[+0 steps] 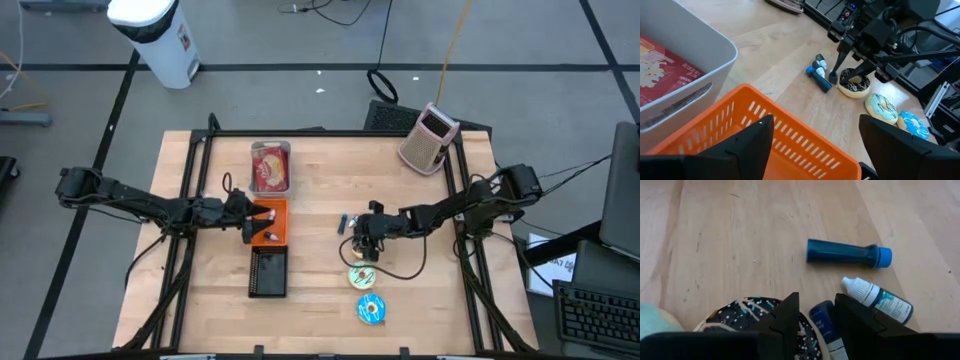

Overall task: Pick & Place Food Item
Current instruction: Put the purple food coloring bottle into the orange bin

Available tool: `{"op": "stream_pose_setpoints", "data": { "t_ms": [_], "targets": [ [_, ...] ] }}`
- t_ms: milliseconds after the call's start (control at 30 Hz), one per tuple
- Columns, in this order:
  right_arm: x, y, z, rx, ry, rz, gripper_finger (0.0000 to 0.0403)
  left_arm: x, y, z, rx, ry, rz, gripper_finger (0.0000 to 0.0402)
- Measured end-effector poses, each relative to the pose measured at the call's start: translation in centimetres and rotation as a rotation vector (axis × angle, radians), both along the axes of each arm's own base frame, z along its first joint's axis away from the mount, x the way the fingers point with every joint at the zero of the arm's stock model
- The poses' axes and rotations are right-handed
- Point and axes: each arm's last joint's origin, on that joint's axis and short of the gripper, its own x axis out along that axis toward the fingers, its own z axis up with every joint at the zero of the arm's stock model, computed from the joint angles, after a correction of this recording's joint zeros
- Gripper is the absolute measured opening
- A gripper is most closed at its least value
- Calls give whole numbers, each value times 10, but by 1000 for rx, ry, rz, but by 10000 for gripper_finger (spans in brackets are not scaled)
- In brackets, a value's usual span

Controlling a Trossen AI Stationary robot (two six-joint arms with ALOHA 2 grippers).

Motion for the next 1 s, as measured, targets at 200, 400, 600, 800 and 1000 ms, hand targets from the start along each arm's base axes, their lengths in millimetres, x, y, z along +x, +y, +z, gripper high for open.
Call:
{"op": "stream_pose_setpoints", "data": {
  "t_ms": [200,400,600,800,1000],
  "targets": [
    [-6,-2,5,-12,40,5,114,0,0,0,3,1,-1,287],
    [-11,-4,21,-22,52,8,125,0,0,0,5,3,-1,287],
    [-11,-10,27,2,121,4,163,0,0,0,7,4,0,285],
    [-9,-15,21,92,145,14,168,0,1,0,15,3,15,285],
    [-7,-15,15,74,163,33,151,0,1,0,15,3,15,287]
  ]
}}
